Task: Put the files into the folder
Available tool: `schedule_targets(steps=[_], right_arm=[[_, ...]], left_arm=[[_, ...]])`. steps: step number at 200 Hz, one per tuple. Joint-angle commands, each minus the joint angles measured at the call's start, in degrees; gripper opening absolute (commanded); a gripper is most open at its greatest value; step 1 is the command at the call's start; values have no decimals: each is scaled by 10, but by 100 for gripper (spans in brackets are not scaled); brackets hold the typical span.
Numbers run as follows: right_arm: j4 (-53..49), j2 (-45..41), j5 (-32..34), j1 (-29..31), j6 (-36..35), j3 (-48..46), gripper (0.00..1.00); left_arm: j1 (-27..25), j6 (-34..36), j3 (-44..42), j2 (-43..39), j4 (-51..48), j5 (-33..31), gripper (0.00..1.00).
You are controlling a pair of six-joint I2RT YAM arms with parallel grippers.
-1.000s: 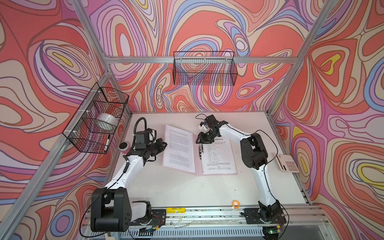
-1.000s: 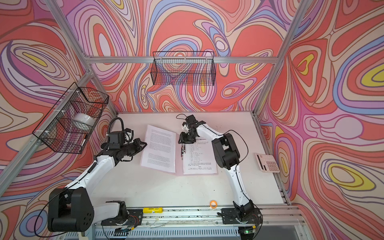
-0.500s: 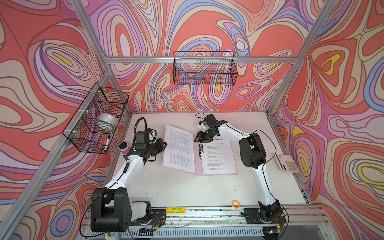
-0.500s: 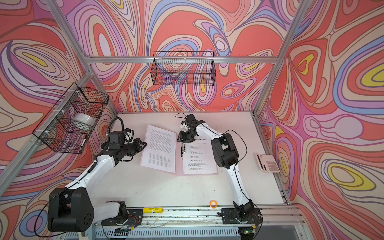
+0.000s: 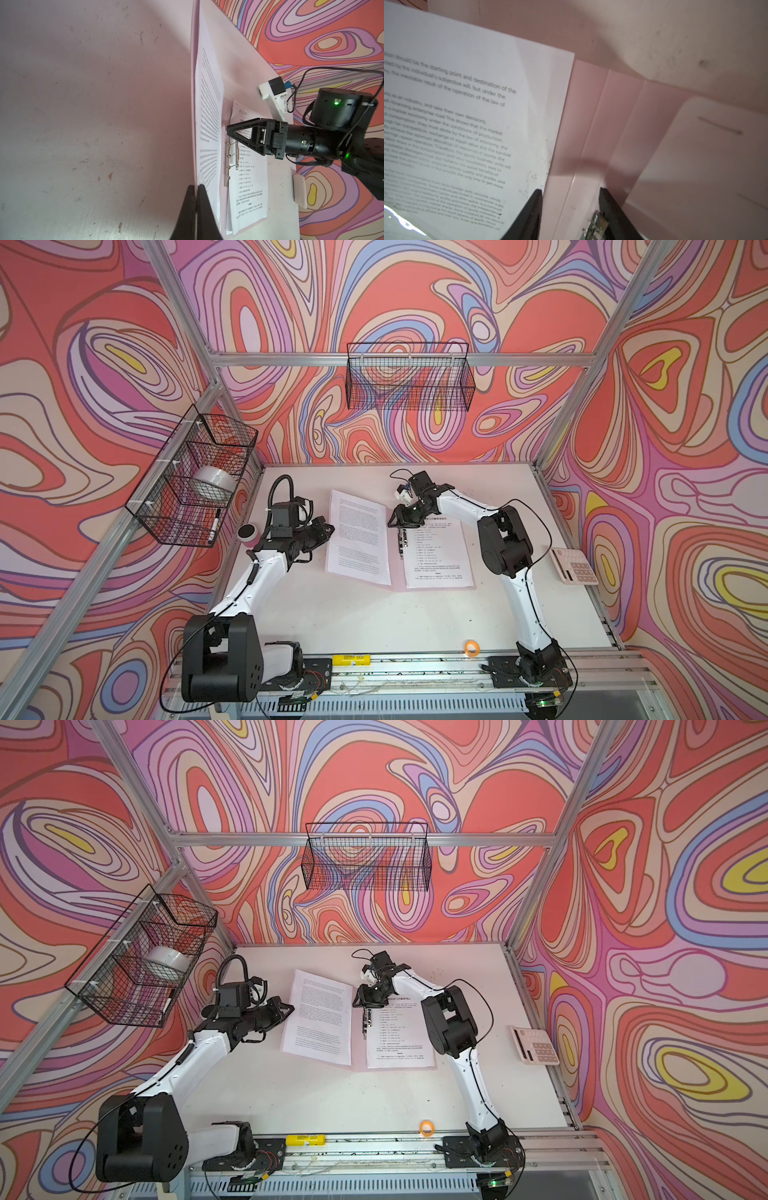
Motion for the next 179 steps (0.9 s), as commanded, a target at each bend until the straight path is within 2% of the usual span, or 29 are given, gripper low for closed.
schedule_targets(steps=[1,34,125,179], right_arm=[[19,-46,-12,1,5,-22,47],[52,-89,-14,2,13,-68,47],[48,-119,-18,24,13,-102,46],[52,-169,-3,39,21,-160,46]], left_arm=[[-2,2,-6,1,7,-5,0],[-2,0,-8,8,12,-2,0],[-2,-2,-5,20,17,2,0],[-2,-4,-5,16,15,0,0]])
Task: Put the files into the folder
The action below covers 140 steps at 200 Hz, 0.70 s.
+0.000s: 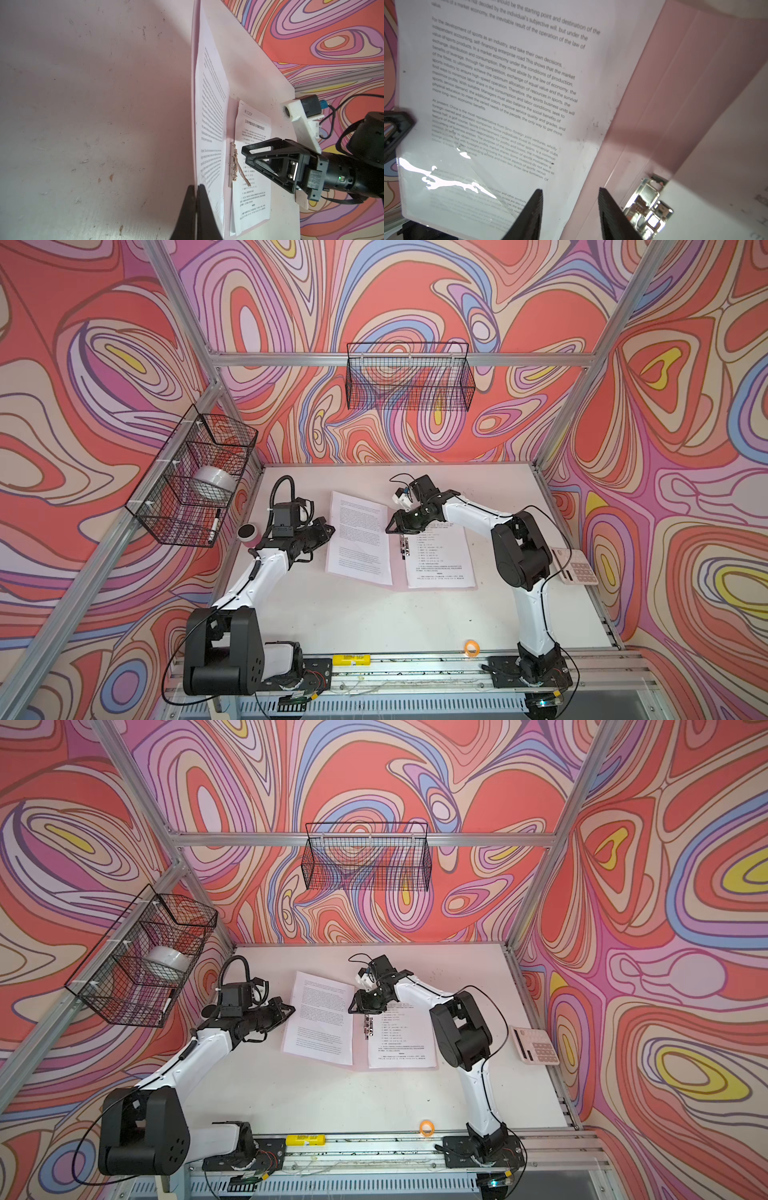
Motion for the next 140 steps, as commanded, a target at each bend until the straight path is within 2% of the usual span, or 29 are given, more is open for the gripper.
schedule_targets(steps=[1,37,74,89,111,140], right_arm=[[5,-47,10,7,7,-26,46],[19,-121,53,8,57,-72,44],[21,-195,89,8,117,-104,35],[31,-208,88,8,141,-123,32],[64,-239,77,8,184,-169,22],[134,-248,56,9,244,-246,19]], left_arm=[[-2,-3,-3,-2,7,-1,0],[-2,-7,-12,-19,7,-4,0],[-3,-16,-26,-35,17,-9,0],[-3,-21,-31,-38,23,-7,0],[-3,-27,-35,-43,26,-4,0],[-3,-29,-37,-59,21,-10,0]])
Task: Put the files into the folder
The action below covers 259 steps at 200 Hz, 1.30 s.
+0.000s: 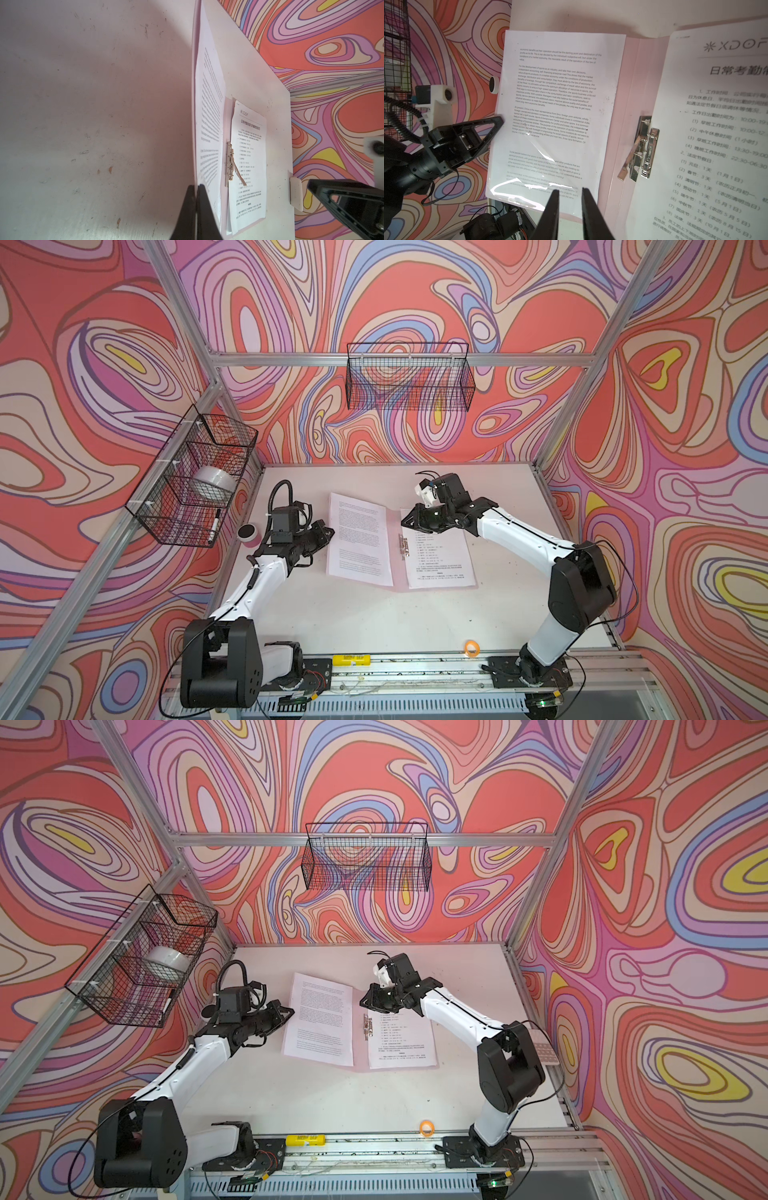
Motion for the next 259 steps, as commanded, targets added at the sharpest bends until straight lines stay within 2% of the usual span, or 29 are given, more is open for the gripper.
schedule_targets(steps=[1,29,66,149,170,191,218,236,246,259], right_arm=[[60,-2,-13,2,71,-58,19],[124,5,-36,2,118,-115,27],[168,24,-45,2,144,-144,26],[213,87,-62,2,160,-140,25],[216,98,-66,2,160,-137,23],[220,102,-67,2,162,-139,14],[222,103,-65,2,162,-142,12],[224,104,-66,2,165,-144,6],[227,104,-68,2,167,-144,7],[233,101,-69,2,171,-147,12]], left_arm=[[-3,-3,-7,-23,9,-8,0],[-3,0,-4,-29,5,-10,0],[-3,-2,-8,-26,8,-7,0],[-3,1,-7,-29,5,-5,0],[-3,2,-7,-27,6,-4,0],[-3,2,-7,-27,6,-4,0],[-3,1,-8,-26,6,-5,0],[-3,1,-8,-26,6,-5,0],[-3,2,-7,-26,6,-5,0],[-3,2,-8,-26,6,-5,0]])
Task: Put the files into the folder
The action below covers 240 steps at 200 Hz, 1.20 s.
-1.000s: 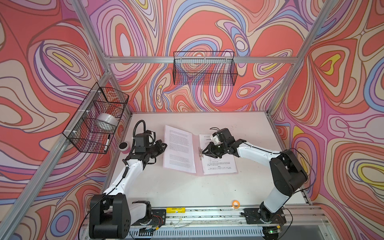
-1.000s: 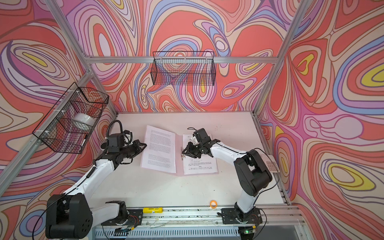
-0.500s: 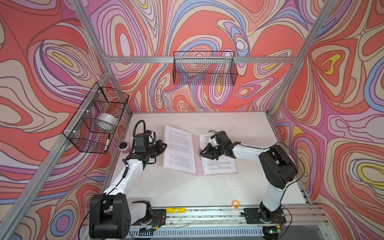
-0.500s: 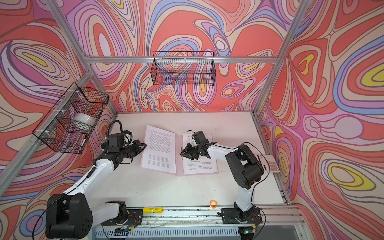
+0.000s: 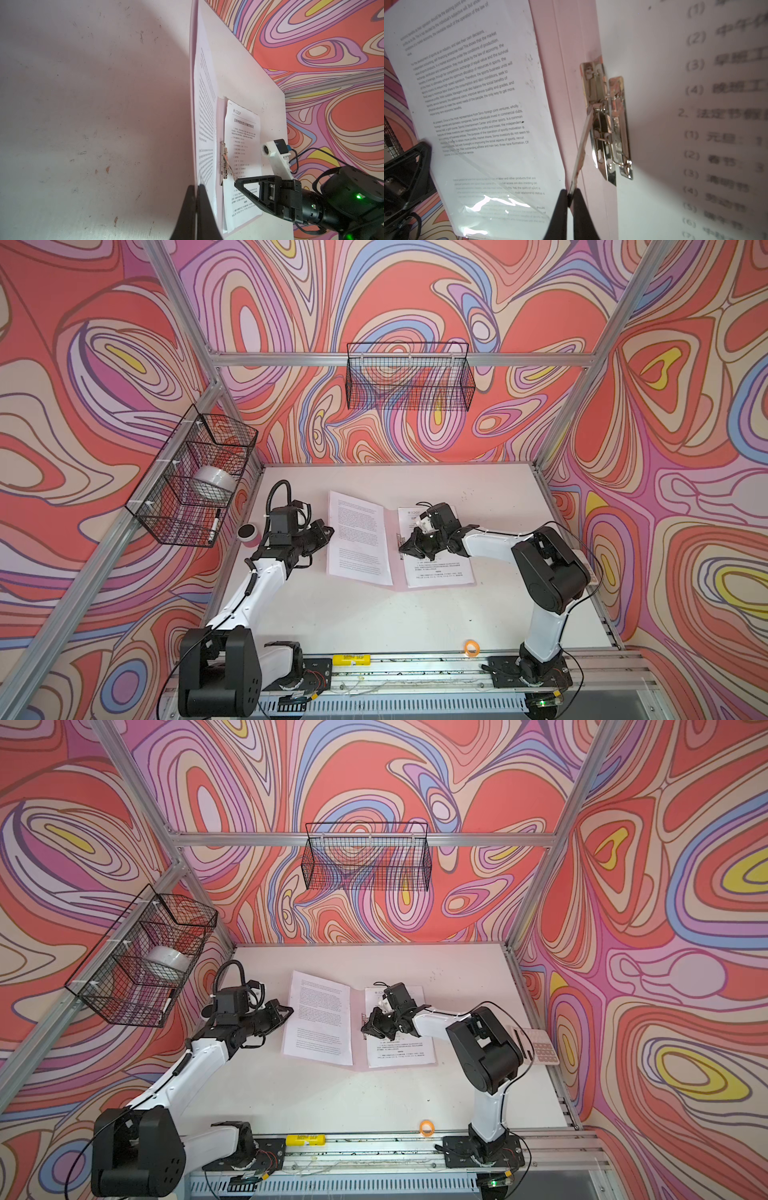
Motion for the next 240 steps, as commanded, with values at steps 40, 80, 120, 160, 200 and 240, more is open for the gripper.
schedule_targets(steps=[40,80,120,160,200,240], right_arm=[[31,-16,-1,2,17,-15,19],[34,-29,4,1,27,-17,15],[39,-23,-1,1,34,-18,15],[71,-15,-15,-5,58,-32,15],[91,-17,-24,-11,75,-43,13],[84,-22,-17,-12,74,-51,0]], left_arm=[[-3,4,-5,-8,5,-5,0],[-3,5,-4,-8,4,-5,0],[-3,6,-3,-9,3,-6,0],[-3,7,-4,-8,2,-5,0],[-3,7,-3,-6,4,-4,0],[-3,7,-4,-6,4,-6,0]])
